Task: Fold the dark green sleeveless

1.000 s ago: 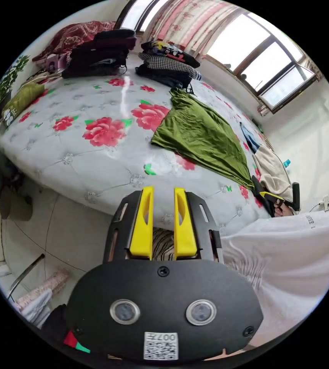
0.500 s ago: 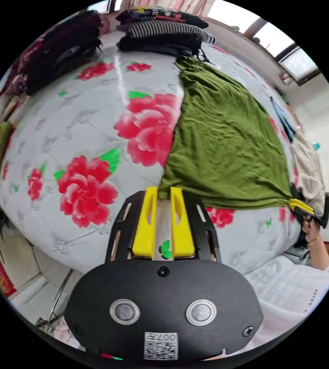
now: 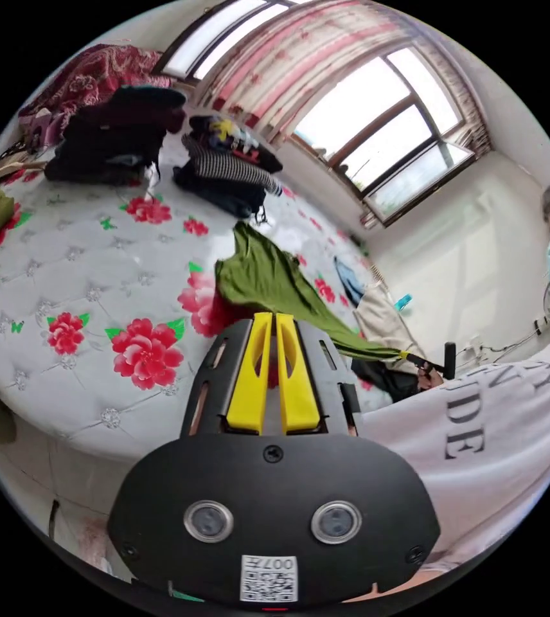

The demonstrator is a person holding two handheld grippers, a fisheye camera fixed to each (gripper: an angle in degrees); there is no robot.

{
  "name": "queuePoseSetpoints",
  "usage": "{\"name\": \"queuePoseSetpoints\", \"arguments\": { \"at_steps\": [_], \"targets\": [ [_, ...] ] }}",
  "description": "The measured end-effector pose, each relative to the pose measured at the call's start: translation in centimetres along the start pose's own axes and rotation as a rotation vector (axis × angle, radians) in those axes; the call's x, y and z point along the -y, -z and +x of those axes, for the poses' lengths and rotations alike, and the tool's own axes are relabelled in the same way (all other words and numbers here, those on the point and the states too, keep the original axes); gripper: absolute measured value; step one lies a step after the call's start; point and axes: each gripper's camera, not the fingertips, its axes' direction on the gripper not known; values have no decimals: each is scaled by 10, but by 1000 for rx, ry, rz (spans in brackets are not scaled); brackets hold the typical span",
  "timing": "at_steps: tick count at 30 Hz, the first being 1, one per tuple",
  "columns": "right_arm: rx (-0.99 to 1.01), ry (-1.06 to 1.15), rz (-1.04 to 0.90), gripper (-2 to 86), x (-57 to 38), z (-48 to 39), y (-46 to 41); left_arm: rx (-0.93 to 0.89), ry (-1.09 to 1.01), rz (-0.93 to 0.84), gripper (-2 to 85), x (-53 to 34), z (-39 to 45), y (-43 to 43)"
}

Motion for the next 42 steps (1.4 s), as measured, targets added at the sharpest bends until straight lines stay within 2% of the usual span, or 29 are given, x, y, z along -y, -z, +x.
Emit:
{"name": "queuePoseSetpoints", "arguments": {
  "at_steps": [4, 8, 10, 12, 15, 17, 20, 23, 26, 28, 31, 38, 42],
  "targets": [
    [127, 9, 145, -3, 39, -15, 31, -24, 24, 71, -10, 43, -25, 9],
    [59, 47, 142, -3, 129, -25, 16, -120, 74, 60, -10, 169, -50, -44],
    [84, 20, 207, -3, 203, -34, 33, -179, 95, 130, -10, 231, -36, -38],
    [123, 38, 350, -3, 245, -57, 79, -232, -19, 282, -10, 297, 22, 15],
    [157, 197, 609, -3, 268, -123, 172, -227, -184, 412, -10, 331, 86, 85],
    [129, 270, 588, -3, 280, -159, 205, -223, -251, 484, -10, 341, 126, 145],
    [108, 359, 701, -3, 269, -201, 270, -214, -335, 556, -10, 331, 169, 207],
    [68, 444, 622, -3, 263, -243, 295, -206, -406, 621, -10, 309, 206, 255],
    [106, 492, 691, -2, 234, -266, 319, -186, -432, 607, -10, 288, 227, 280],
    [166, 464, 653, -2, 226, -265, 321, -157, -444, 595, -10, 276, 231, 290],
    [147, 440, 594, -2, 220, -260, 309, -122, -453, 514, -9, 267, 230, 286],
    [172, 337, 455, -2, 243, -237, 262, -85, -348, 316, -9, 282, 182, 220],
    [106, 277, 365, -2, 278, -224, 218, -75, -241, 229, -9, 312, 135, 163]
  ]
}}
